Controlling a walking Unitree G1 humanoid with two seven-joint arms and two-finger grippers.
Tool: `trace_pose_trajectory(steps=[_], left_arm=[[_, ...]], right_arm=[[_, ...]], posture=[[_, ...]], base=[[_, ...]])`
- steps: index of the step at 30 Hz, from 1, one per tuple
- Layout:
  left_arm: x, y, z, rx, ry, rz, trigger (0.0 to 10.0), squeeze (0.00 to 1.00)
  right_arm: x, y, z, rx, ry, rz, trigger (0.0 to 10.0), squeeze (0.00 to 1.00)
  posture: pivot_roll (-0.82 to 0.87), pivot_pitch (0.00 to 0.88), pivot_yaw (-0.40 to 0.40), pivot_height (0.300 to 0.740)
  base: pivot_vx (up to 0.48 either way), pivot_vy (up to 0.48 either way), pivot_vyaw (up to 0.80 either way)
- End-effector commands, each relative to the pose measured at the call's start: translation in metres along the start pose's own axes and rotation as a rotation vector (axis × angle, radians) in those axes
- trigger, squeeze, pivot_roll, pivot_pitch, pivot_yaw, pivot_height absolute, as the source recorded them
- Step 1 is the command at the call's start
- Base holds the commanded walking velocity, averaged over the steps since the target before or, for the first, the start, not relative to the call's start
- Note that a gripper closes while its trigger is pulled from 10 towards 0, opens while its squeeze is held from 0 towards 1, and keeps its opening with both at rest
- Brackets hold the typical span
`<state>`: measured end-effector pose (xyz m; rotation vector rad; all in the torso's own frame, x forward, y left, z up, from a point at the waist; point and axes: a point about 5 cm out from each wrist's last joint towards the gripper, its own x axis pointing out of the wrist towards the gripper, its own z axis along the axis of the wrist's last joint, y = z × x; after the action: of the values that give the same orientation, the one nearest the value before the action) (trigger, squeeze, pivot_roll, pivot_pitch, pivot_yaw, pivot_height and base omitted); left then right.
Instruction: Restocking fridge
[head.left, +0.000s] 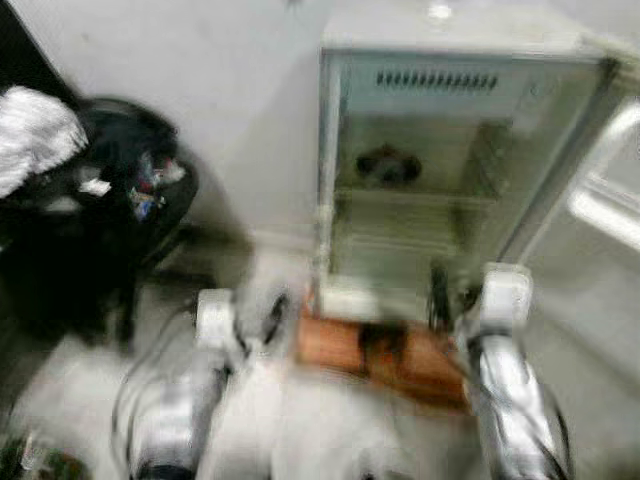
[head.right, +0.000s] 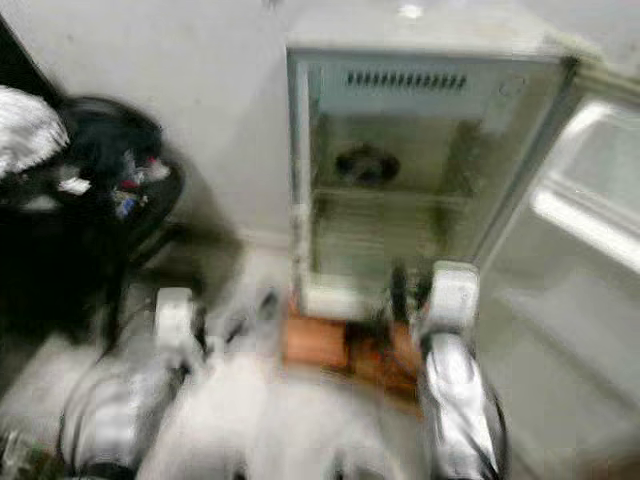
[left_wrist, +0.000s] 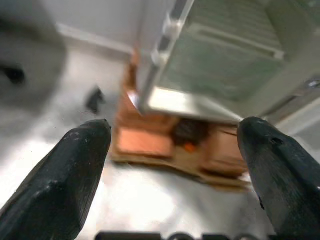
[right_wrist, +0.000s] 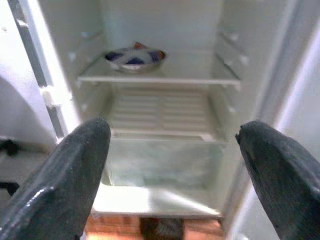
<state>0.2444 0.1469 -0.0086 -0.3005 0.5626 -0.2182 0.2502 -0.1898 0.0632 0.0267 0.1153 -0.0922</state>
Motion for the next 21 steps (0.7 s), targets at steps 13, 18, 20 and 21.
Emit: trace_pose_trajectory(steps=[13,18,20,21], left_arm=[[0.012,0.014,0.009,-0.294,0.115,-0.041,10.0,0.00],[0.014,0.021,0.015,-0.360,0.135,-0.016,10.0,0.00],[0.016,0.029,0.025,-0.235,0.092,0.035,10.0,0.00],[0.016,0.033,0.030,-0.195,0.073,0.066,10.0,0.00]], right_arm=[[0.015,0.005,0.013,0.005,-0.045,0.022,10.0,0.00],[0.021,0.008,0.015,0.008,-0.050,0.033,10.0,0.00],[0.024,0.009,0.016,0.009,-0.057,0.035,10.0,0.00],[0.025,0.009,0.017,0.007,-0.061,0.036,10.0,0.00]], posture=[[0.02,0.000,-0.028,0.740],[0.04,0.000,-0.028,0.740],[0.04,0.000,-0.025,0.740],[0.04,0.000,-0.025,0.740]], base=[[0.000,0.000,0.00],[0.000,0.000,0.00],[0.000,0.000,0.00],[0.000,0.000,0.00]])
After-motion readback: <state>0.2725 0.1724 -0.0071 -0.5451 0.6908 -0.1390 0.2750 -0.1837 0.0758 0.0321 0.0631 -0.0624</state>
